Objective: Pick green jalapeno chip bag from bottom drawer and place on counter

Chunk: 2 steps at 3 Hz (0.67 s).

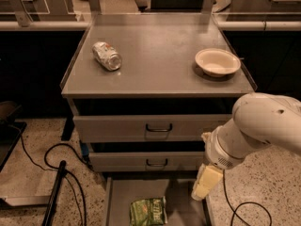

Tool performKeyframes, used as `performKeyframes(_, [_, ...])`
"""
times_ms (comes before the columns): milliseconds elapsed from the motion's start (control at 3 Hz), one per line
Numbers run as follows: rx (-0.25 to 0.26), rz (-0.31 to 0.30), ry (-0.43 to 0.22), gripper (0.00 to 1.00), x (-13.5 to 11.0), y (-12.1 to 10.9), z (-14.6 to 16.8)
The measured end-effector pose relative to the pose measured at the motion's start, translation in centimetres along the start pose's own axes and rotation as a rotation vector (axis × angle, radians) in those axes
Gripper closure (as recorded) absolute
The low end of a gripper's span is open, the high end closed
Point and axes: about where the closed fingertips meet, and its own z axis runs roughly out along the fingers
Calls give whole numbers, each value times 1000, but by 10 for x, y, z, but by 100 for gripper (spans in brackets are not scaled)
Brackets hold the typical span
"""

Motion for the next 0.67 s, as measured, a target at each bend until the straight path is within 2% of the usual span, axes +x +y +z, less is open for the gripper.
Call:
performKeyframes(333, [-40, 7, -82, 0, 9, 12, 43])
performKeyframes(667, [-62, -14, -182, 0, 20, 10, 105])
